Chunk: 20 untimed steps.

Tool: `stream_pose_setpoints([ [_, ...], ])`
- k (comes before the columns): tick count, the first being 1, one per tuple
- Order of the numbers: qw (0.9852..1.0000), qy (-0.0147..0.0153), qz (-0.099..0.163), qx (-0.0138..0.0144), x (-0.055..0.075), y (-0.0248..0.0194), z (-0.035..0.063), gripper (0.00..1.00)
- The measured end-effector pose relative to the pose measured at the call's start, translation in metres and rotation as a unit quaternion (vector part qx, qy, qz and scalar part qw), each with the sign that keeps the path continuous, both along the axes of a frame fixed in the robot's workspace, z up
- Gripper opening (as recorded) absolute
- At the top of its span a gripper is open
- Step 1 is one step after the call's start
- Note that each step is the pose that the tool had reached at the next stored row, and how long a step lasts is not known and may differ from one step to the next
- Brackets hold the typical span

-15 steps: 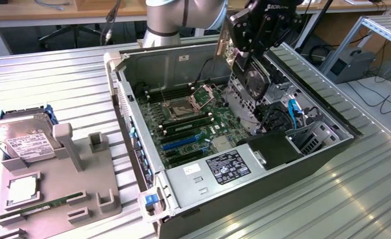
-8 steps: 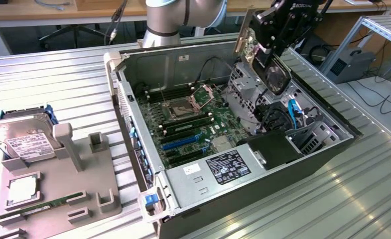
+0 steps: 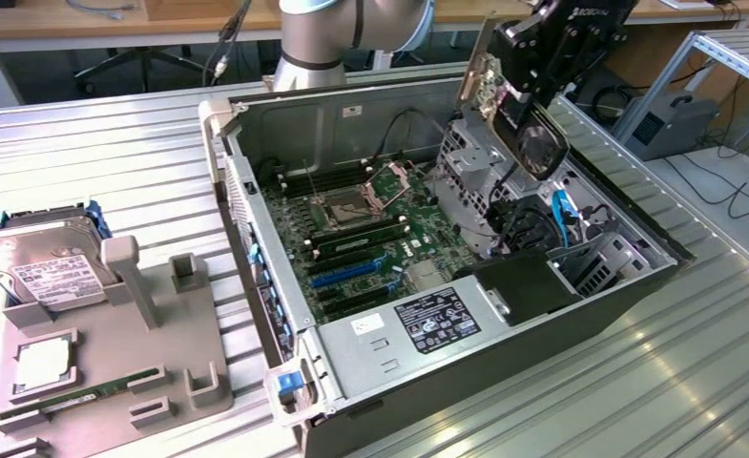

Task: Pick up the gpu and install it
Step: 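Pick up the gpu and move the gpu toward the slot, then insert the gpu into the slot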

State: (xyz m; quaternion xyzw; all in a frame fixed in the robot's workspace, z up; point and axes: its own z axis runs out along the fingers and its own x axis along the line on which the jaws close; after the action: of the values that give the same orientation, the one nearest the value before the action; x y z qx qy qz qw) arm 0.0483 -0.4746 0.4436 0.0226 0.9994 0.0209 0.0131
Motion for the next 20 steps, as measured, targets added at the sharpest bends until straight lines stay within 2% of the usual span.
stream_pose_setpoints([
  [3,1.0,0.0,0.0,0.0002,0.0,0.0,-0.0053,0.27],
  [7,1.0,0.0,0.0,0.0001,0.0,0.0001,-0.0182,0.27],
  [20,1.0,0.0,0.0,0.0001,0.0,0.0,-0.019,0.27],
])
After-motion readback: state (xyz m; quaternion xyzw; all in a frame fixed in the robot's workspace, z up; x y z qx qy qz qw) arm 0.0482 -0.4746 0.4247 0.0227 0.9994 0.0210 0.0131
